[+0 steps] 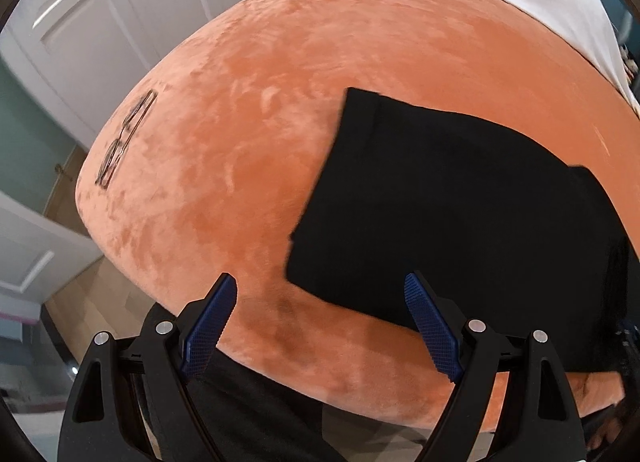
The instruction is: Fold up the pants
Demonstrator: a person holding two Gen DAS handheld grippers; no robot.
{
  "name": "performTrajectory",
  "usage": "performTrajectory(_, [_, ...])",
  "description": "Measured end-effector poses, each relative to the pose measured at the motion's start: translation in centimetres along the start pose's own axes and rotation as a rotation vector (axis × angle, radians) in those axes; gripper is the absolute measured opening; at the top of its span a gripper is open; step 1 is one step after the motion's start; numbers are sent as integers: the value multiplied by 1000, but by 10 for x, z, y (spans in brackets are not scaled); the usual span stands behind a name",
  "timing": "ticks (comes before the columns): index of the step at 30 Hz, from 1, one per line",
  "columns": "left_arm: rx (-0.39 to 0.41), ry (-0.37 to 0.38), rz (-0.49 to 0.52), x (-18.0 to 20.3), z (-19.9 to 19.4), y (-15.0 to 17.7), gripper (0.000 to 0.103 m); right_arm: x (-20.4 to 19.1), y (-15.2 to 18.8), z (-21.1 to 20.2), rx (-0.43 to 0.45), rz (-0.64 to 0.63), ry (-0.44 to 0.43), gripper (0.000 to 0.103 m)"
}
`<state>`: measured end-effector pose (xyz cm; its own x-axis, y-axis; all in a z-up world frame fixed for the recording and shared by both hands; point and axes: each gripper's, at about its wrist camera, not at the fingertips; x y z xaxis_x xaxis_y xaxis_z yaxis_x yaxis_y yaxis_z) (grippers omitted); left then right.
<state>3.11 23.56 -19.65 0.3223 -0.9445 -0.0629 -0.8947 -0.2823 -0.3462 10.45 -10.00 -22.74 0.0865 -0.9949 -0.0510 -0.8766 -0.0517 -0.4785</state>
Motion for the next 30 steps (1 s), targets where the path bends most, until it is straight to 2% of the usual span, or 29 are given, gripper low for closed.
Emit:
performTrajectory(3, [-30, 52, -82, -19, 12, 0, 83, -4, -10, -15, 44, 30, -50, 14])
performTrajectory(4, [-38, 86, -103, -22, 18, -1, 83, -7, -10, -11, 34, 22, -54, 14])
performTrajectory(6, [-65, 133, -110, -22, 32, -5, 84, -9, -5, 18, -51, 10, -54, 18])
performTrajectory(8, [-103, 168, -124, -20, 49, -8, 84, -7, -6, 10, -22, 32, -73, 24])
performTrajectory(11, [-81, 202, -200, -24, 61, -12, 91, -4, -8, -13, -3, 76, -116, 41])
performTrajectory(12, [-69, 212, -228, -25, 64, -13, 92, -2, -8, -21, 5, 84, -124, 53])
performTrajectory(13, [-52, 212, -238, -25, 65, -15, 88, 0, -8, -31, 22, 86, -118, 62])
performTrajectory(14, [-45, 205, -235, -23, 66, -17, 83, 2, -8, -38, 37, 86, -112, 65])
performTrajectory(15, [-33, 191, -215, -20, 62, -20, 63, 6, -9, -44, 52, 87, -106, 71])
performTrajectory(16, [-20, 200, -200, -16, 56, -22, 32, 10, -8, -50, 65, 92, -102, 75])
performTrajectory(17, [2, 199, -172, -10, 44, -26, 17, 15, -7, -57, 75, 101, -99, 76])
performTrajectory(19, [62, 211, -102, 10, 10, -37, 14, 21, -4, -66, 83, 120, -95, 83])
performTrajectory(21, [120, 276, -47, 33, -25, -45, 13, 36, -3, -75, 98, 153, -86, 84])
performTrajectory(24, [220, 355, 95, 96, -86, -50, 13, 59, -3, -89, 131, 211, -85, 84])
performTrajectory(26, [255, 382, 228, 159, -117, -41, 16, 76, -3, -92, 140, 255, -83, 86])
performTrajectory(27, [253, 390, 271, 180, -120, -40, 28, 85, -2, -93, 145, 279, -79, 88])
performTrajectory(28, [246, 405, 326, 206, -120, -33, 62, 94, -2, -91, 144, 300, -75, 88])
performTrajectory(29, [234, 379, 385, 235, -113, -25, 77, 106, 1, -88, 128, 333, -69, 88])
performTrajectory(30, [224, 305, 402, 251, -104, -16, 80, 112, 2, -84, 109, 351, -70, 88])
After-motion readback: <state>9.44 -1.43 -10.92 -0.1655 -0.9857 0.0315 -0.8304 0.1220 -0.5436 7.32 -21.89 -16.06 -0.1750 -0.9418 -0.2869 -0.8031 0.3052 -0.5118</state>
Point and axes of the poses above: each gripper's, at about its wrist camera, not at the fingertips, and z roughly the way its jaws point, x to its right, y to its underside, and after that the axes turned 6 degrees about z, right-handed
